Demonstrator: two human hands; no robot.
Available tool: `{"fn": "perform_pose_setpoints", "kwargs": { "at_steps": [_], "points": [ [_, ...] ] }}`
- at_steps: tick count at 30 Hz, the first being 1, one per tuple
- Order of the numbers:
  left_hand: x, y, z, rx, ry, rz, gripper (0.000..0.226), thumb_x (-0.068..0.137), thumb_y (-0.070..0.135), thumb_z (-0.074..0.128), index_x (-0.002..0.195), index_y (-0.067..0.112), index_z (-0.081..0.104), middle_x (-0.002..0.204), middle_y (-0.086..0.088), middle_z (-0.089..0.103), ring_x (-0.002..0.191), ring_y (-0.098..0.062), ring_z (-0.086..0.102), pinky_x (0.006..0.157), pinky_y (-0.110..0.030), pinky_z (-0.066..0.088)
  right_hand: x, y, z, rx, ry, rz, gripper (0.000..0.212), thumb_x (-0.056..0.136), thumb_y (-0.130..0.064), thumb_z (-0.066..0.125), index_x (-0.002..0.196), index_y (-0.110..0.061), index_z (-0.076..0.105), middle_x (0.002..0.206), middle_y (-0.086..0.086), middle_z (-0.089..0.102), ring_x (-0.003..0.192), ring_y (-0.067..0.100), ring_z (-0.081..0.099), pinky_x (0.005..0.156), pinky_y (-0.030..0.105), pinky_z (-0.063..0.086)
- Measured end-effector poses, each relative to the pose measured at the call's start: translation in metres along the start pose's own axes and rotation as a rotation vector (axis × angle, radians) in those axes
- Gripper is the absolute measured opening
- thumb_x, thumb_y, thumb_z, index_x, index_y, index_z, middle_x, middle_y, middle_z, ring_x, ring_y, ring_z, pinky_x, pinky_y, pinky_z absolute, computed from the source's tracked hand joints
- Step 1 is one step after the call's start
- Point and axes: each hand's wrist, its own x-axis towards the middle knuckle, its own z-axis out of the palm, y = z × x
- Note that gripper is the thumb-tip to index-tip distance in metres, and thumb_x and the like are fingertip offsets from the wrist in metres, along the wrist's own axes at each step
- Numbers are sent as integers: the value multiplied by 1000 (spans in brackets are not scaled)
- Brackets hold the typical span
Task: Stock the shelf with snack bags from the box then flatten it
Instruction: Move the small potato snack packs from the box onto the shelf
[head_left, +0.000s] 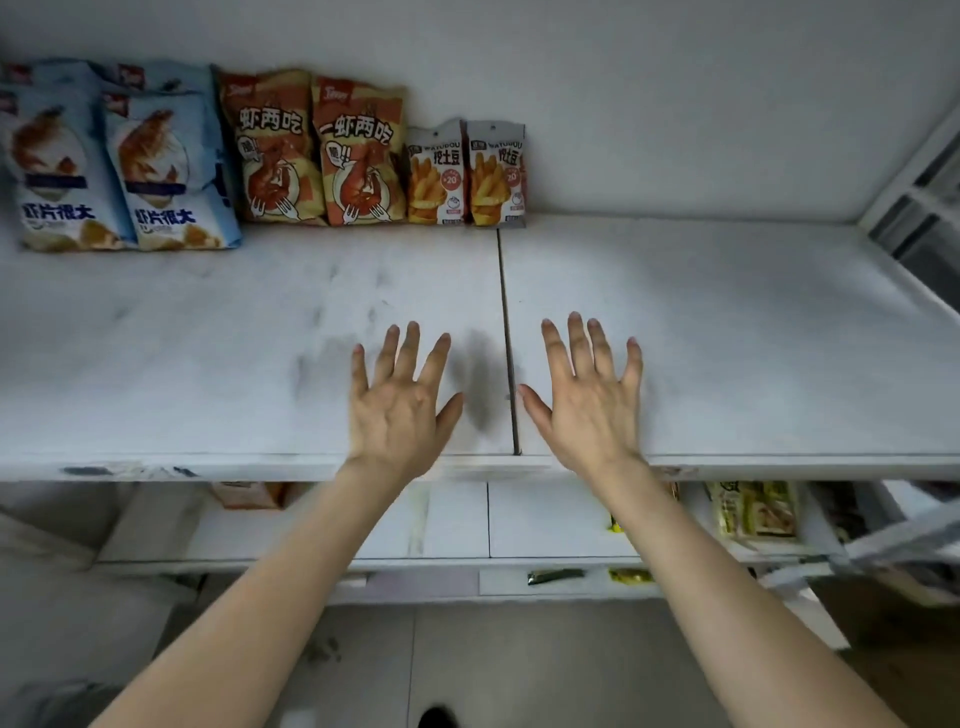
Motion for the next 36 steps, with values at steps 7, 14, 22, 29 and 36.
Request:
{"fn": "perform_pose_setpoints", "kwargs": {
  "at_steps": [7,14,22,29,36],
  "points": [
    [-85,31,-17,-14,8,82,68,95,57,22,152,20,32,156,-15,33,146,-34,27,115,-60,18,-98,0,-37,-36,-60,58,73,94,-60,27,152,-15,30,156,16,33,145,33,30,113,58,5],
    [-155,48,-30,-66,3,284,70,91,56,26,147,17,41,152,-17,40,143,-36,33,114,-60,20,-209,-17,-74,-69,-105,231,73,94,-59,31,152,-13,32,157,16,32,146,32,29,116,59,11],
    [-248,81,-31,-102,-10,533,69,89,55,31,145,18,44,150,-18,43,141,-36,37,115,-58,16,-347,-35,-110,-85,-120,542,71,93,-58,35,149,-15,40,154,15,38,143,30,36,114,56,14],
    [-347,146,-34,-137,-94,785,67,92,55,32,145,17,44,151,-18,41,143,-36,33,115,-58,16,-496,-31,-131,-144,-211,868,72,92,-60,33,147,-15,43,151,15,42,139,31,42,112,56,21],
    [-449,212,-36,-195,-150,1015,68,91,57,32,146,18,44,150,-19,41,141,-37,36,115,-58,17,-633,-46,-156,-153,-260,1154,72,90,-61,33,143,-15,46,152,15,41,140,34,39,111,59,25]
  ]
}}
